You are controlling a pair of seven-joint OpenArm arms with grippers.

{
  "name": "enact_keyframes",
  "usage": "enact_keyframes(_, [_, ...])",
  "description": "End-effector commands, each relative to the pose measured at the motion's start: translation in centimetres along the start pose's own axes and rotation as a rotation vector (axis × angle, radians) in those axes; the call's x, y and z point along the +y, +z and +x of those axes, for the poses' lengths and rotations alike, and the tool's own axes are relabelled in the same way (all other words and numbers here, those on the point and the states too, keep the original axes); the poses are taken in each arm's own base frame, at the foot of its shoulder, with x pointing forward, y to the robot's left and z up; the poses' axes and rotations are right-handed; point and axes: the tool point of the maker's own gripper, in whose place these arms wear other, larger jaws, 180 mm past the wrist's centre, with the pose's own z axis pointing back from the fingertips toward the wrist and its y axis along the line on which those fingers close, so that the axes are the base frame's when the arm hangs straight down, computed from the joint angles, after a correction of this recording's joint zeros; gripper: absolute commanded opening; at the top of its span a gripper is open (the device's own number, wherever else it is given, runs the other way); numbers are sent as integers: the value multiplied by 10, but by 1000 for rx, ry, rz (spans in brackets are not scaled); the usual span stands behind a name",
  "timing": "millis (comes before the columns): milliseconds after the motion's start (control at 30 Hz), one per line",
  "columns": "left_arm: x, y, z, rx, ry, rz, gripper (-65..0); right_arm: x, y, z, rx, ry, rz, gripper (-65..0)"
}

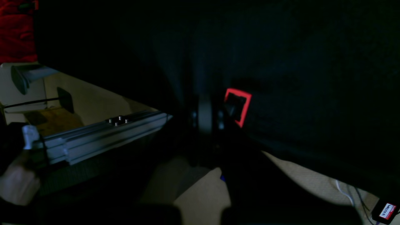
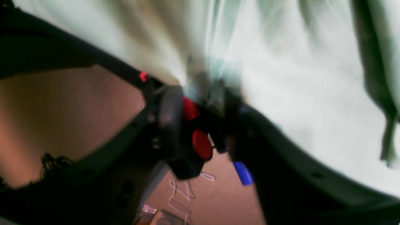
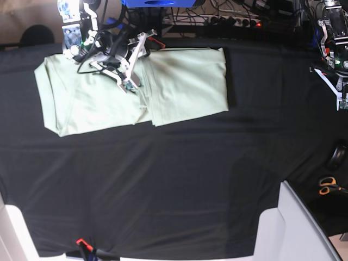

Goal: Fold the T-shirt properly
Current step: 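Grasp the folded shirt's edge with the right gripper and fold it over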

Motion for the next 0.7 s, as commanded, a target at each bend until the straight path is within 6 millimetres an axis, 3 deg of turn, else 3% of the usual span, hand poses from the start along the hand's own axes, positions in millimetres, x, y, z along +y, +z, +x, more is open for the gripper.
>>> enact_keyframes(0, [14, 2, 10, -28, -9, 37, -650, 5, 8, 13, -55, 8, 8, -393])
enact_keyframes(200, [13, 2, 10, -28, -10, 35, -650, -7, 44, 48, -153, 58, -79, -393])
enact_keyframes(267, [13, 2, 9, -26, -10, 34, -650, -10, 49, 72, -188, 109, -93, -389])
enact_keyframes(433, [12, 2, 6, -23, -14, 32, -650, -12, 41, 118, -218, 237, -94, -392])
enact_keyframes(667, [4, 3, 1, -13, 7, 19, -650, -9, 5, 148, -168, 325, -62, -392])
